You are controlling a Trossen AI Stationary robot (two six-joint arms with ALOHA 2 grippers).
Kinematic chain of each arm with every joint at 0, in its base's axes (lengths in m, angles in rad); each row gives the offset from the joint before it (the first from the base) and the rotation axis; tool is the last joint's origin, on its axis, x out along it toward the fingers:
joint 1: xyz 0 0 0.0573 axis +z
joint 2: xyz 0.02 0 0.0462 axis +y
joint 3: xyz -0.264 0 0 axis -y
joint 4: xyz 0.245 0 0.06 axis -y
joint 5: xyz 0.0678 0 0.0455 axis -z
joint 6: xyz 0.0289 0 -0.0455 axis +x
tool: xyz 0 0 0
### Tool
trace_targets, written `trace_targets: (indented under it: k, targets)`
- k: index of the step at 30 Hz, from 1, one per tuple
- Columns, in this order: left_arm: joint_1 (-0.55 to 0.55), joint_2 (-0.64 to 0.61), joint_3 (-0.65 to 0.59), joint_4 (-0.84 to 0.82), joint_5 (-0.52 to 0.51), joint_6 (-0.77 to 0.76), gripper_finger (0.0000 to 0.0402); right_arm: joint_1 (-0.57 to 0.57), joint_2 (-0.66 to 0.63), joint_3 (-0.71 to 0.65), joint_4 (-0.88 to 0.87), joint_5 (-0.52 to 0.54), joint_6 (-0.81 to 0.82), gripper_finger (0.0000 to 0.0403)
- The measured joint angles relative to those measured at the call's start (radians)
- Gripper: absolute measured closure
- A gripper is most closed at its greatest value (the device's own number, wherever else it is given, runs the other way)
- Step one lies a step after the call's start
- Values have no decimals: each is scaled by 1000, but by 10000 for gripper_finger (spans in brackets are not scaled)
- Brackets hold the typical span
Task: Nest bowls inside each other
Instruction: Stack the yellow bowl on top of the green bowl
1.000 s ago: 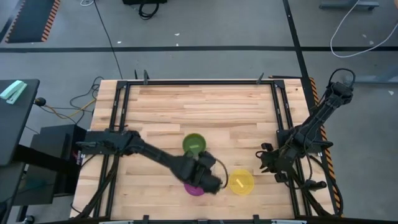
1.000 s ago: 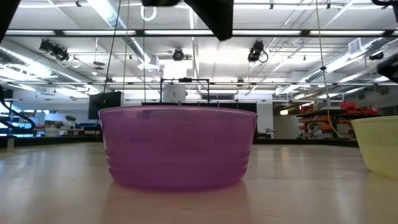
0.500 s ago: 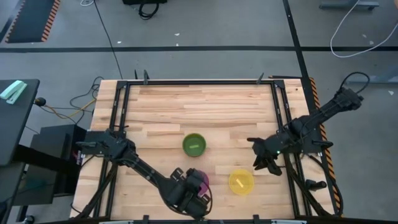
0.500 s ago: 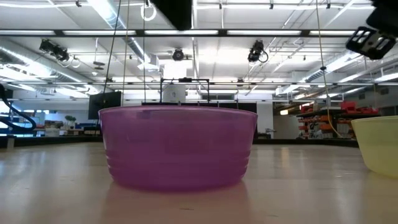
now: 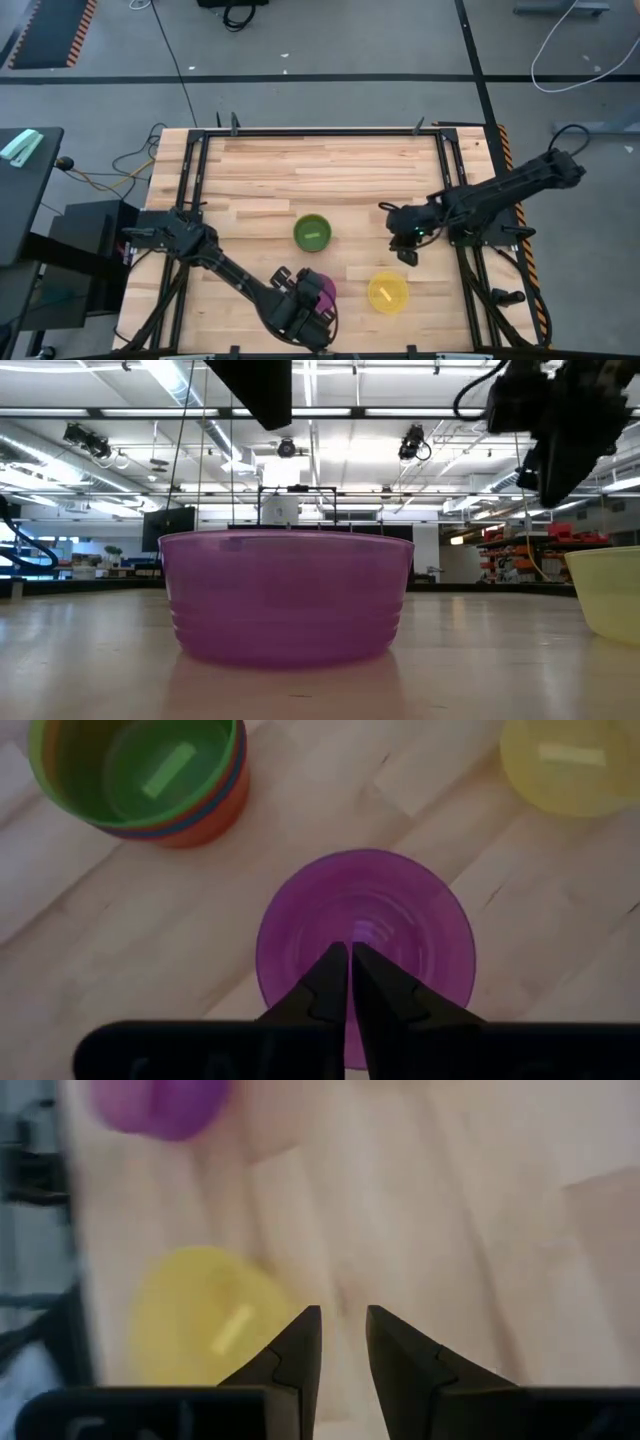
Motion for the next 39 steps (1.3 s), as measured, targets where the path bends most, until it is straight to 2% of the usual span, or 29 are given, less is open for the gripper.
trace_targets:
  k: [5, 11, 15, 19, 24, 39]
  targets:
    - [0, 0, 0, 1, -33, -26, 386, 3, 63, 0, 3, 52, -48, 312]
    - [0, 0, 0, 7, -39, -62, 385, 23, 75, 0, 17, 119, -68, 312]
    - [-1, 0, 0, 9, -46, -73, 379, 92, 86, 0, 27, 118, -72, 312]
    - [0, 0, 0, 11, -49, -75, 379, 179, 113, 0, 38, 164, -23, 311]
    - [2, 0, 0, 13, -49, -76, 387, 248, 160, 0, 94, 172, 8, 311]
    - [2, 0, 0, 12, -67, -76, 376, 291, 271, 0, 102, 191, 35, 311]
